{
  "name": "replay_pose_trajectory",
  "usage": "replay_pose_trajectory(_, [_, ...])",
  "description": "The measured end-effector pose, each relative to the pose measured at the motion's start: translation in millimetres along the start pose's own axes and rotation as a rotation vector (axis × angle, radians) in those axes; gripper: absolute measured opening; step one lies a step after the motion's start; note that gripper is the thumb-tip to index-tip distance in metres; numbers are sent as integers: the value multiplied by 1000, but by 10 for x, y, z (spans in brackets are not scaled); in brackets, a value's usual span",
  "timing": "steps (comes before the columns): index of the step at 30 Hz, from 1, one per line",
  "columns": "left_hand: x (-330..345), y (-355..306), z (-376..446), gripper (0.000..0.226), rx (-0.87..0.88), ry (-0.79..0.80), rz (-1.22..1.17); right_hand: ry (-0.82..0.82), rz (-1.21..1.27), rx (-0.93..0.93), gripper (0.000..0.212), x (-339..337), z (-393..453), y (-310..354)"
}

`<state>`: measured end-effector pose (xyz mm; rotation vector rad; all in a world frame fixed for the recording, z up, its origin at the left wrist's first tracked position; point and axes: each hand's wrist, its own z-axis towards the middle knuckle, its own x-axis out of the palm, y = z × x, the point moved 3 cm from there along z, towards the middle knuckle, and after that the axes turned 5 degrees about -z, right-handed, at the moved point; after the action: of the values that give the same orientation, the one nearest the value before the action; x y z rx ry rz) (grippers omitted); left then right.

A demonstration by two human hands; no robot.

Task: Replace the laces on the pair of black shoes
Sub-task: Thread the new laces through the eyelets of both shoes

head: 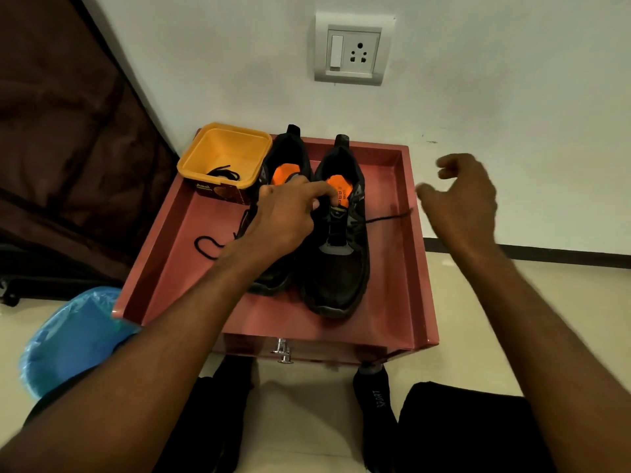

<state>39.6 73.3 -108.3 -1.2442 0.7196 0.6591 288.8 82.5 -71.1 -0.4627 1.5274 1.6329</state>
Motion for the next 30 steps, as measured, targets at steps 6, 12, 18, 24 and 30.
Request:
replay_pose_trajectory(6, [20, -7, 1, 35, -3, 36, -23, 493, -103, -219, 17, 449, -293, 308])
replay_pose_trajectory(12, [47, 128, -6, 53, -32, 93, -115, -22, -124, -37, 21, 90, -21, 109])
replay_pose_trajectory(18, [62, 151, 14, 39, -39, 103, -170, 335, -100, -215, 28, 327, -183, 257])
replay_pose_trajectory(24, [9, 132, 0, 35, -26, 110, -178, 140, -160, -165, 21, 254, -127, 221])
replay_pose_trajectory(30, [-15, 76, -2, 37, -27, 91, -171, 47, -170, -184, 32, 168, -72, 130])
